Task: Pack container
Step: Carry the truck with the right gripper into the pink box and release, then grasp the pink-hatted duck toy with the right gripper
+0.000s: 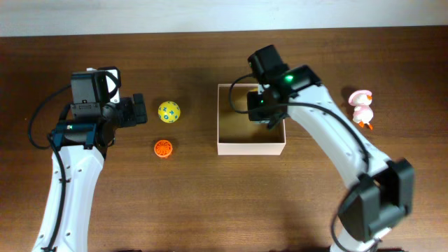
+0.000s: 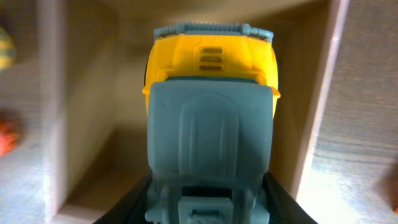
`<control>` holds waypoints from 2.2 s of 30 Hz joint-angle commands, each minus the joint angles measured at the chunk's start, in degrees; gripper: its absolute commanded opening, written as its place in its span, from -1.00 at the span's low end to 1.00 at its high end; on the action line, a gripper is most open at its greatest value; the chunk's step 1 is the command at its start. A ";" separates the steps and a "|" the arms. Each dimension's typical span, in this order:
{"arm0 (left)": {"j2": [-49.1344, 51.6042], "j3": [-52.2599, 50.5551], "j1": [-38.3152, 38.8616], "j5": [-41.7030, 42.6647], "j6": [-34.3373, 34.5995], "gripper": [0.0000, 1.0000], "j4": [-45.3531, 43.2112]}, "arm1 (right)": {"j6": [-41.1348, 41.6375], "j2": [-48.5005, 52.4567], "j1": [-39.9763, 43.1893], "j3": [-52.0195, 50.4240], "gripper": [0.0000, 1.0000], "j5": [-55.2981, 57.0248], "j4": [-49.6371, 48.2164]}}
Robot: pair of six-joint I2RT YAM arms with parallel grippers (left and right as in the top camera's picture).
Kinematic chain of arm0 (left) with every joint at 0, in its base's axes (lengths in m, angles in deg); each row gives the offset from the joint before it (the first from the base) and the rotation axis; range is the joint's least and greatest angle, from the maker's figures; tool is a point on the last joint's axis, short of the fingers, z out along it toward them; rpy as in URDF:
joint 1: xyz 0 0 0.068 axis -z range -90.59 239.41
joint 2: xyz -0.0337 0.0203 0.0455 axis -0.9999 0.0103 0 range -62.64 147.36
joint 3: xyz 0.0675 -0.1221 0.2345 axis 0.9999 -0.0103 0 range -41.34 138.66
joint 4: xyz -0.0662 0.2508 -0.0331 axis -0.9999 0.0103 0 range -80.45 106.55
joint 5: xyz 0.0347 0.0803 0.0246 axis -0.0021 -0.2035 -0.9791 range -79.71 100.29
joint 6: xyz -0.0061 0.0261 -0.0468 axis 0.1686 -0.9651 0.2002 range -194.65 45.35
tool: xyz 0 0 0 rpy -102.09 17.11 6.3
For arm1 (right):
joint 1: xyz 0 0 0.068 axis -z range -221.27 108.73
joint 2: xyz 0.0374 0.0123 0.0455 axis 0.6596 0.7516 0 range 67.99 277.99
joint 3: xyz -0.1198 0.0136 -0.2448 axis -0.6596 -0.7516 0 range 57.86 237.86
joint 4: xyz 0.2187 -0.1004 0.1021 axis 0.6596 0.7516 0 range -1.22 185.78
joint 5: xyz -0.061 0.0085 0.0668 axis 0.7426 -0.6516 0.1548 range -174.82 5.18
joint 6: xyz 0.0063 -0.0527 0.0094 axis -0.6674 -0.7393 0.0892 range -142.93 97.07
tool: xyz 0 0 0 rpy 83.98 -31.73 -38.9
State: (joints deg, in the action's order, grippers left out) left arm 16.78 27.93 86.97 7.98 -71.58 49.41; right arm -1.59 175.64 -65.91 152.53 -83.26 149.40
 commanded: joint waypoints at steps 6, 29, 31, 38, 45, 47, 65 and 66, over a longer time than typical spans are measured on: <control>0.39 1.05 -0.35 0.61 0.74 0.99 -0.07 | 2.10 7.69 0.02 -0.39 -0.45 4.04 -2.89; 0.39 1.05 -0.35 0.61 0.74 0.98 -0.07 | -5.01 -5.62 0.26 6.27 0.33 16.52 0.50; 0.39 1.05 -0.35 0.61 0.74 0.98 -0.07 | -6.91 -9.53 1.07 6.99 0.43 16.65 0.28; 0.39 1.05 -0.35 0.61 0.74 0.98 -0.07 | -9.16 -16.83 11.98 7.02 0.57 17.77 -0.35; 0.39 1.05 -0.35 0.61 0.74 0.98 -0.07 | -10.32 -7.93 28.72 6.75 0.64 10.08 -0.87; 0.39 1.05 -0.35 0.61 0.74 0.99 -0.07 | -13.53 -3.80 31.76 6.75 0.73 6.58 -1.60; 0.39 1.05 -0.35 0.63 0.74 0.99 -0.07 | -20.55 17.33 41.97 6.75 0.83 3.91 -5.42; 0.39 1.05 -0.35 0.61 0.74 0.99 -0.07 | -20.55 17.68 42.16 6.75 0.83 4.00 -5.49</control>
State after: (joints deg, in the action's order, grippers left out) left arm 16.78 27.93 86.97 7.98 -71.58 49.38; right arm -20.52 191.66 -24.78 159.62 -78.75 144.13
